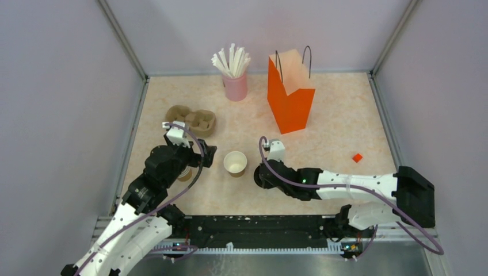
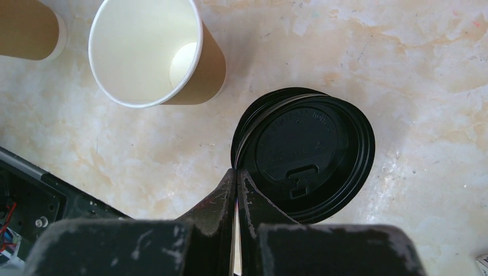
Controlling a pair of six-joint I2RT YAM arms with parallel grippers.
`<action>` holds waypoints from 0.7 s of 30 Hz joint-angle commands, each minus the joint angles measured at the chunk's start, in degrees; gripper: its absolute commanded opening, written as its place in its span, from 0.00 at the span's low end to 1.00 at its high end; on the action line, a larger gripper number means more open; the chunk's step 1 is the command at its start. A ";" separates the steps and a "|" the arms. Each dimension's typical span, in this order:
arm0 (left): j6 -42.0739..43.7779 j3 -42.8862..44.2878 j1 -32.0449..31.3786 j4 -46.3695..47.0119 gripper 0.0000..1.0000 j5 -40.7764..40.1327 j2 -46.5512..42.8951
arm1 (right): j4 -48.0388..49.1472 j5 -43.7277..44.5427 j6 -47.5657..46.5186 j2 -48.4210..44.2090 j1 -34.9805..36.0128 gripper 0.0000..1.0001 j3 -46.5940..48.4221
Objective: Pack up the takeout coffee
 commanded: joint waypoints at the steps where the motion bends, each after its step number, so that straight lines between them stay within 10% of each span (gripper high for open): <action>1: 0.67 0.69 -0.17 2.43 0.99 0.22 0.15 | 2.59 -0.71 -0.65 -1.27 -0.80 0.01 -0.51; 21: 0.76 0.81 -0.18 2.54 0.99 0.30 0.35 | 2.40 -1.23 -0.26 -3.27 -0.97 0.00 -0.47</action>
